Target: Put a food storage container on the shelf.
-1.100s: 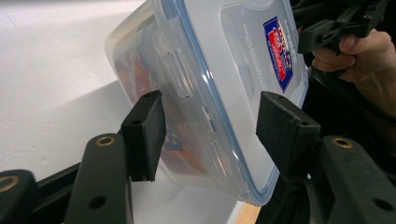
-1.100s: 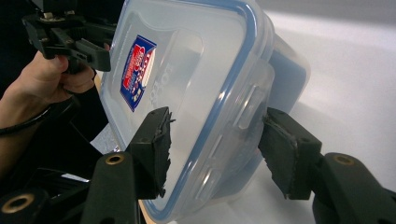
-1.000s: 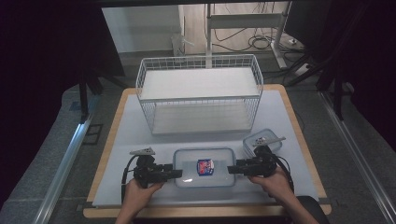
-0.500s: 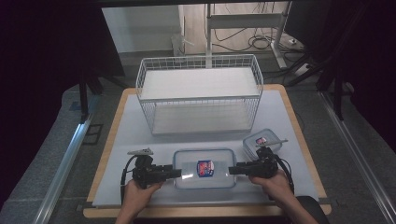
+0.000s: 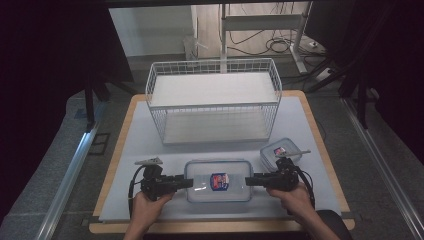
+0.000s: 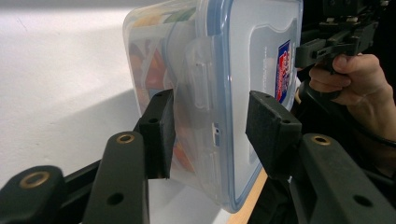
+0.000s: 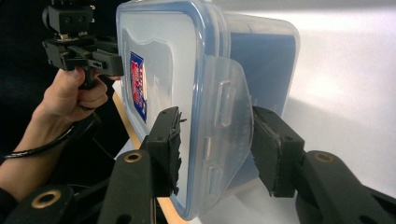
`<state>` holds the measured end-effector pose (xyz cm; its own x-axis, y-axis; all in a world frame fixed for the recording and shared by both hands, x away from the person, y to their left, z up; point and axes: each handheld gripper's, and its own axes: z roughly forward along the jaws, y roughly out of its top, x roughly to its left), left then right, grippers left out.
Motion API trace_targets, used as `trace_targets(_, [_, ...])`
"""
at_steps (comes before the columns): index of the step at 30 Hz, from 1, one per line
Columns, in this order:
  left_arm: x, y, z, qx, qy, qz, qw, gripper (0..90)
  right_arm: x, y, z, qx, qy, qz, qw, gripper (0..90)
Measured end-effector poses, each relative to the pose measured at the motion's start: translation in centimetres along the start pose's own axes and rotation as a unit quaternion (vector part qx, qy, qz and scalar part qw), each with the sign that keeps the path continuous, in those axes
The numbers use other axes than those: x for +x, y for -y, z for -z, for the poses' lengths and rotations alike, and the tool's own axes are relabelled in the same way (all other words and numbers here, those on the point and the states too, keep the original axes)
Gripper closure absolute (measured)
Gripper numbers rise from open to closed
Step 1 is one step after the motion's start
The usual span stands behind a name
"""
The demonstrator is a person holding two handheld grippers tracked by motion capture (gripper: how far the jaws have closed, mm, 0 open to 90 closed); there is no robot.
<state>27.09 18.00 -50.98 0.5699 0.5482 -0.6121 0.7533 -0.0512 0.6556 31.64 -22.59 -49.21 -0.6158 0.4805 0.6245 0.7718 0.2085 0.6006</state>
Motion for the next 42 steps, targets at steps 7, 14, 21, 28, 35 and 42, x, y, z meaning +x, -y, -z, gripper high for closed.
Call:
trace_targets(7, [-0.3,-0.7,0.2,-0.007,-0.003,-0.009,0.9999,53.4,0.3,-0.4,0.2,-0.013,0.005,0.012,0.9998,54.4])
trace_targets(14, [-1.2,-2.0,1.0,-0.024,-0.008,-0.031,0.9992,53.2,1.1,-1.8,1.0,-0.034,-0.002,0.031,0.9989,54.8])
trace_targets(21, [-1.9,-3.5,1.7,-0.03,-0.016,-0.044,0.9984,52.8,2.1,-3.4,1.6,-0.043,-0.001,0.057,0.9974,55.1])
trace_targets(28, [-3.0,-6.2,2.6,-0.038,-0.025,-0.061,0.9971,52.6,2.9,-5.8,2.6,-0.056,0.001,0.074,0.9957,55.1])
trace_targets(35, [-4.2,-9.5,3.8,-0.053,-0.032,-0.078,0.995,52.4,3.9,-8.5,3.7,-0.073,-0.003,0.088,0.9935,55.1])
trace_targets(42, [-5.0,-12.5,4.8,-0.06,-0.036,-0.089,0.9935,52.3,4.8,-11.6,4.6,-0.087,-0.005,0.1,0.9912,55.0])
